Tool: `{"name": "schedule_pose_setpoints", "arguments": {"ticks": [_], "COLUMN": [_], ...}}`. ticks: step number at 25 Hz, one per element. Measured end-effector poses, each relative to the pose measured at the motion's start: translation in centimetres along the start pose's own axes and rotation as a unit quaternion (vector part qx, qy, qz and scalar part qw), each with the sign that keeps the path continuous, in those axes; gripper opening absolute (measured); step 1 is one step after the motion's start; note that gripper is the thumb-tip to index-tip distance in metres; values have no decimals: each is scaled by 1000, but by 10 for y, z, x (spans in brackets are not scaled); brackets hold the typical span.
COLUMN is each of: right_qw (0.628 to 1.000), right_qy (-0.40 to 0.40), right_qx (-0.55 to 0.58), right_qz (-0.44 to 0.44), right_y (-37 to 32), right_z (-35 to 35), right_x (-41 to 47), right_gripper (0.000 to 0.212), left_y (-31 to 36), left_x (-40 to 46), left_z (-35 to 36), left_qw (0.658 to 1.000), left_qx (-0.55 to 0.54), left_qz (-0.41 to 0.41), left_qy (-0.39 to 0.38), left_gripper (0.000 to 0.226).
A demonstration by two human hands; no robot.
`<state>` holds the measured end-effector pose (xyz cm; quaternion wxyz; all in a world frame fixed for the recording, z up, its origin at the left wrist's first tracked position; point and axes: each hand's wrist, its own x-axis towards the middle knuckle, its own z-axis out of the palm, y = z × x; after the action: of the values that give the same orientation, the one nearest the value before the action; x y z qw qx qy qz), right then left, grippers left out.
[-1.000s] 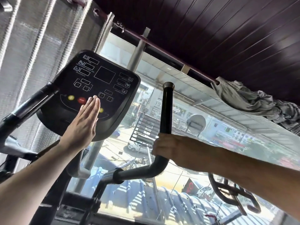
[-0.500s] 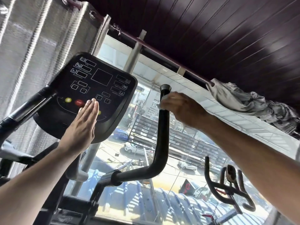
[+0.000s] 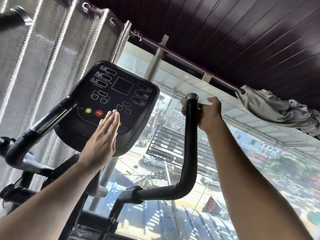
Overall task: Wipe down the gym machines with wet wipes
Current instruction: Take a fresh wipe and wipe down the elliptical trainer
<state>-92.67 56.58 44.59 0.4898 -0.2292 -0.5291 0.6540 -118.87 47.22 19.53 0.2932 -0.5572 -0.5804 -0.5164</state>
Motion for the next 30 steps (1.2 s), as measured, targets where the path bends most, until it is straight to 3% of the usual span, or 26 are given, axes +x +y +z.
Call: {"name": "schedule_pose_setpoints", "arguments": {"ticks": [3,7,10,14,17,20,26,30], "right_qw": [998,997,997,994,989,986,995,990], "right_qy": [-41,-65,-70,-95,-122,-130,-86,-115], "right_qx": [-53,33,-16,3,6,-22,-23,-7], "right_qz": [16,27,30,47,88,102,40,76], "right_y": [3,19,13,32,66,75,41,79], "right_z": [-1,-4,-2,-12,-36,-47,-23,-46], "right_x": [-1,-2,-6,-30,-73,-89,-57,-111], "right_gripper": [63,62,76,68,73,82,88,85], "left_y": [1,1,0,-1,3,2,2,4], "left_x": [0,-1,1,2,0,-16,-22,-23], "left_z": [-2,-3,-2,-5,-10,-14,-16,-18], "left_qw": [1000,1000,1000,1000,1000,995,995,994], "left_qx": [-10,-16,-21,-23,6,53,45,54], "left_qz": [5,2,10,7,5,36,18,4], "left_qy": [0,10,10,0,-31,-74,-83,-93], "left_gripper": [61,62,63,63,68,74,74,73]}}
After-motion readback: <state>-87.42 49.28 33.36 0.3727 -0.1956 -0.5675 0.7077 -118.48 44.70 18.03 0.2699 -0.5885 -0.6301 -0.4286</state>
